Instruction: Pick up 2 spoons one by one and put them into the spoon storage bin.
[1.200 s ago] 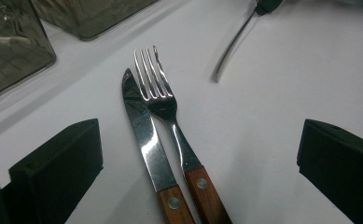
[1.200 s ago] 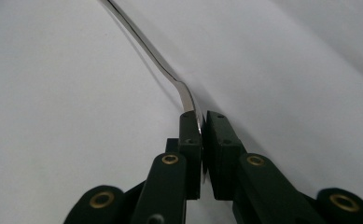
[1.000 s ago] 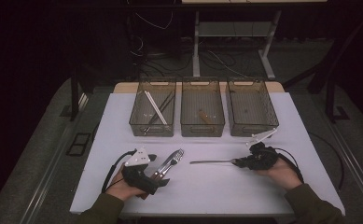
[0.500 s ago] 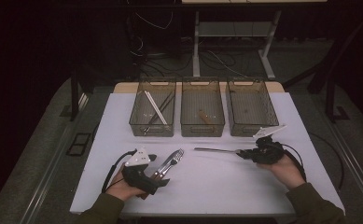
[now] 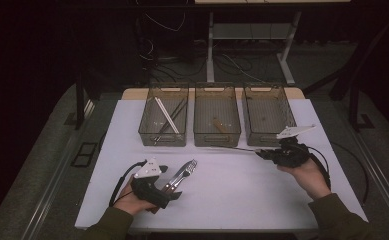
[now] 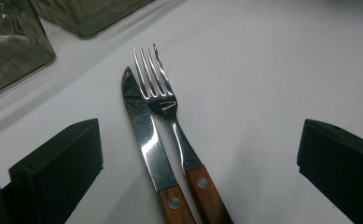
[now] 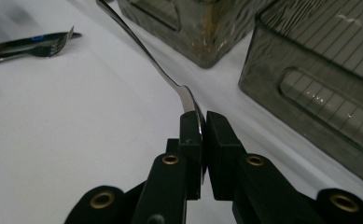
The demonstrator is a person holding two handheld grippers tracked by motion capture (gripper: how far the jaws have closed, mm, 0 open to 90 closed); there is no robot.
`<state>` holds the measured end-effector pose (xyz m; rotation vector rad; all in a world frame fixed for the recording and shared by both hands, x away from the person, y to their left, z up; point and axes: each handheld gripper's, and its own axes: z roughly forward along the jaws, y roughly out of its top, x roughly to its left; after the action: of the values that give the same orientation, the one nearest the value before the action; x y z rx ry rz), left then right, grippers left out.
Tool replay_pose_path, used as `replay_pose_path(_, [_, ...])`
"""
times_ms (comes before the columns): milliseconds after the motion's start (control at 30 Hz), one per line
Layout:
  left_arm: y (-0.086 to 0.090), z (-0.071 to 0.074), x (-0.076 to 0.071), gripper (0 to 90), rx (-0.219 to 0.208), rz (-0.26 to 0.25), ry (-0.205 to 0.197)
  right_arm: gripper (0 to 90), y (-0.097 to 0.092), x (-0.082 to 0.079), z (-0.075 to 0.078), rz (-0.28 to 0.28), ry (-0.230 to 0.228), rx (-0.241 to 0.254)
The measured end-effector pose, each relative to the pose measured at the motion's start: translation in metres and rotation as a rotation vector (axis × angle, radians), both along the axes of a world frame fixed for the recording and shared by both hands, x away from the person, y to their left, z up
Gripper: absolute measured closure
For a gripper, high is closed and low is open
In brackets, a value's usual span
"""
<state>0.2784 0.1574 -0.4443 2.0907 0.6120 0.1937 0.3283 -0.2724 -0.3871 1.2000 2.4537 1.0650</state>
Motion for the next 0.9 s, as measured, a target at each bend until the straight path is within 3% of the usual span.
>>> replay_pose_path(333, [-0.001, 0.0, 0.0, 0.0, 0.0, 0.0, 0.001, 85.3, 0.005, 0.011, 0.018, -0.039, -0.051, 0.031])
replay_pose_path(567, [-0.002, -0.001, -0.001, 0.0, 0.008, -0.01, 0.002, 85.4, 0.013, 0.03, 0.027, -0.085, -0.081, 0.033])
replay_pose_path(900, [-0.002, 0.0, -0.001, 0.0, -0.001, -0.013, 0.0, 85.4, 0.037, 0.067, 0.036, -0.152, -0.093, -0.029])
